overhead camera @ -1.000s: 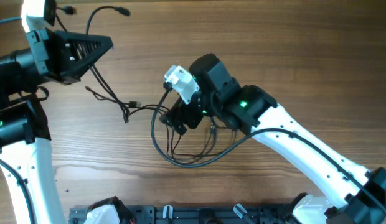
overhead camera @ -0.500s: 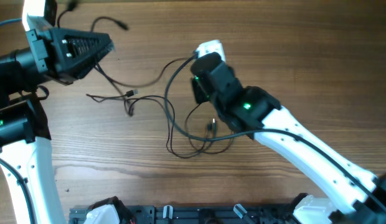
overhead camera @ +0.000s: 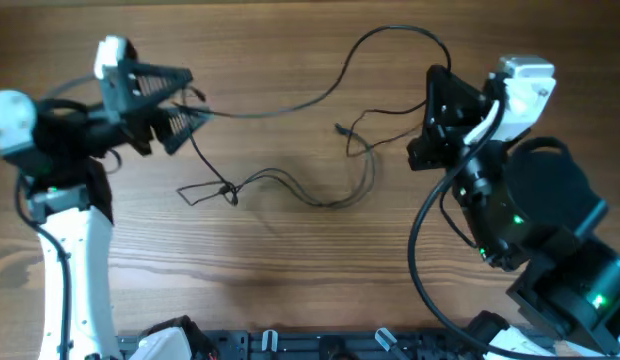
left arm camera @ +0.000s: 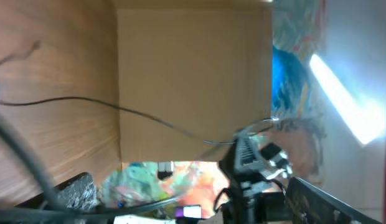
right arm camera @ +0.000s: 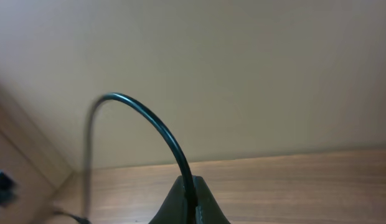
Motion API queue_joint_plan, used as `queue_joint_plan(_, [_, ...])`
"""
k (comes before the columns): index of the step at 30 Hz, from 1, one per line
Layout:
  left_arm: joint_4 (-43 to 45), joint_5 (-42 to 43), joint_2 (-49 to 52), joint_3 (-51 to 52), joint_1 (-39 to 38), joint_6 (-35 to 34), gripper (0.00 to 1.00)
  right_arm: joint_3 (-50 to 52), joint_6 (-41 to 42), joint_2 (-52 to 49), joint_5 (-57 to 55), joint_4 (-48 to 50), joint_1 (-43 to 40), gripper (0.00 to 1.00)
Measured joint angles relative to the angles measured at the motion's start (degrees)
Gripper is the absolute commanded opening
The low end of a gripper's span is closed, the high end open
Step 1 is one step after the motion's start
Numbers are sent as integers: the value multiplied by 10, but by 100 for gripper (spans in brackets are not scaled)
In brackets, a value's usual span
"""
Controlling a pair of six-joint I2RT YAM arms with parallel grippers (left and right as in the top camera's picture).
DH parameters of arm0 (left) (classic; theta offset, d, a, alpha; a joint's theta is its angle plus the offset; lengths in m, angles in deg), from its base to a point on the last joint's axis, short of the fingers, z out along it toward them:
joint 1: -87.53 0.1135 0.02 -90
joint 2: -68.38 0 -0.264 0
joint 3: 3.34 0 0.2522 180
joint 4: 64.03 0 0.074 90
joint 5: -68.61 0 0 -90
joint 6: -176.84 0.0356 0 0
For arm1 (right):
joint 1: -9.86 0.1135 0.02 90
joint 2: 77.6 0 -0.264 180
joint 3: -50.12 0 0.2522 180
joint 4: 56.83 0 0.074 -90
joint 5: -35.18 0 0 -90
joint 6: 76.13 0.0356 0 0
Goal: Untangle cables
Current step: 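Pull the cables apart, left gripper leftward, right gripper up and right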
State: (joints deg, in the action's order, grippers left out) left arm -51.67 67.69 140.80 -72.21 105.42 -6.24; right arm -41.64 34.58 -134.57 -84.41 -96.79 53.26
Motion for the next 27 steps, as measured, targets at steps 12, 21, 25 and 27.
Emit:
queue_joint_plan(12, [-2,0,1,194,-85,178,100,0,7,-51,-173,54,0,4])
queue_joint_plan(21, [-4,2,1,276,-103,331,100,2,-54,-55,60,338,0,4])
queue_joint_plan(25, [-3,0,3,284,-103,362,100,3,-30,-54,146,452,0,5])
queue_joint_plan(27, [-3,-1,12,284,-103,377,100,2,-3,-51,146,506,0,5])
